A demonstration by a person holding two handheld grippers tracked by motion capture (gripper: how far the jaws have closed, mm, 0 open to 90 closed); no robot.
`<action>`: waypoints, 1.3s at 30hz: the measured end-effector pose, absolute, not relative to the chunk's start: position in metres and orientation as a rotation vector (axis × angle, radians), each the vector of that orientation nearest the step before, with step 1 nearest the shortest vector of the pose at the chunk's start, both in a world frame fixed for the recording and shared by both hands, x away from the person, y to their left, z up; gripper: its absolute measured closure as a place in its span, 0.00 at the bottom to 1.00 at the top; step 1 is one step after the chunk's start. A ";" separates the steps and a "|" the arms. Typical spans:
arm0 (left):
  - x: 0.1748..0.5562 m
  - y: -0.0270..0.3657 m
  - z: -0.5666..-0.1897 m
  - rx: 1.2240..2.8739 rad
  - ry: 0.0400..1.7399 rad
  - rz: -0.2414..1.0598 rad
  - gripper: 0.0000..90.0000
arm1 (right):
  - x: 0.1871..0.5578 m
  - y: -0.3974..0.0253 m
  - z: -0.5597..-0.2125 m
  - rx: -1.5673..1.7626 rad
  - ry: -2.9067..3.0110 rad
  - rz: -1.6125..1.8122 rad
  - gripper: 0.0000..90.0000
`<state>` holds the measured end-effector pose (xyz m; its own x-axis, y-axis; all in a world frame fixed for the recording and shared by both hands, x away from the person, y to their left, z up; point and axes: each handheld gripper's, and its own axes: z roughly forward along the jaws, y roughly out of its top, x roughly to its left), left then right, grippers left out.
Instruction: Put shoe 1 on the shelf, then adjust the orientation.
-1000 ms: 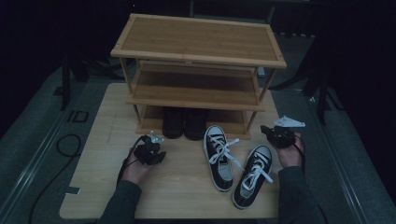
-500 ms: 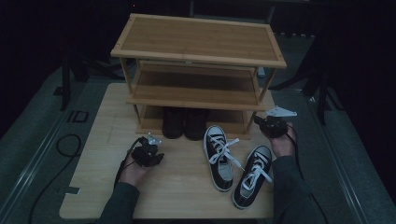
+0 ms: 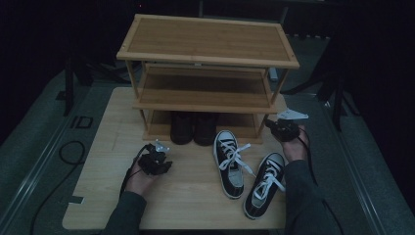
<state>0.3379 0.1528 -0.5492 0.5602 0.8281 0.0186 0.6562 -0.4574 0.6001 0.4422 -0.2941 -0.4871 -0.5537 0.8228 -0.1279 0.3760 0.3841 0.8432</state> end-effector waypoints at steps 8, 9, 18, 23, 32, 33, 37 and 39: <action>0.337 0.153 -0.550 2.249 1.188 0.414 0.71 | 0.432 -0.291 -0.482 1.025 2.147 1.049 1.00; 0.337 0.153 -0.550 2.248 1.188 0.412 0.71 | 0.422 -0.288 -0.480 1.011 2.181 1.035 1.00; 0.336 0.154 -0.550 2.245 1.187 0.405 0.69 | 0.407 -0.278 -0.477 0.983 2.261 0.980 0.96; 0.336 0.155 -0.550 2.243 1.189 0.400 0.69 | 0.402 -0.274 -0.477 0.974 2.293 0.976 0.94; 0.335 0.156 -0.550 2.240 1.191 0.400 0.68 | 0.376 -0.260 -0.471 0.937 2.368 0.999 0.85; 0.335 0.156 -0.550 2.240 1.191 0.399 0.68 | 0.374 -0.259 -0.470 0.933 2.374 0.993 0.84; 0.334 0.156 -0.550 2.239 1.191 0.400 0.68 | 0.368 -0.255 -0.469 0.931 2.392 0.995 0.82; 0.334 0.156 -0.550 2.241 1.191 0.400 0.68 | 0.365 -0.252 -0.470 0.925 2.408 0.990 0.78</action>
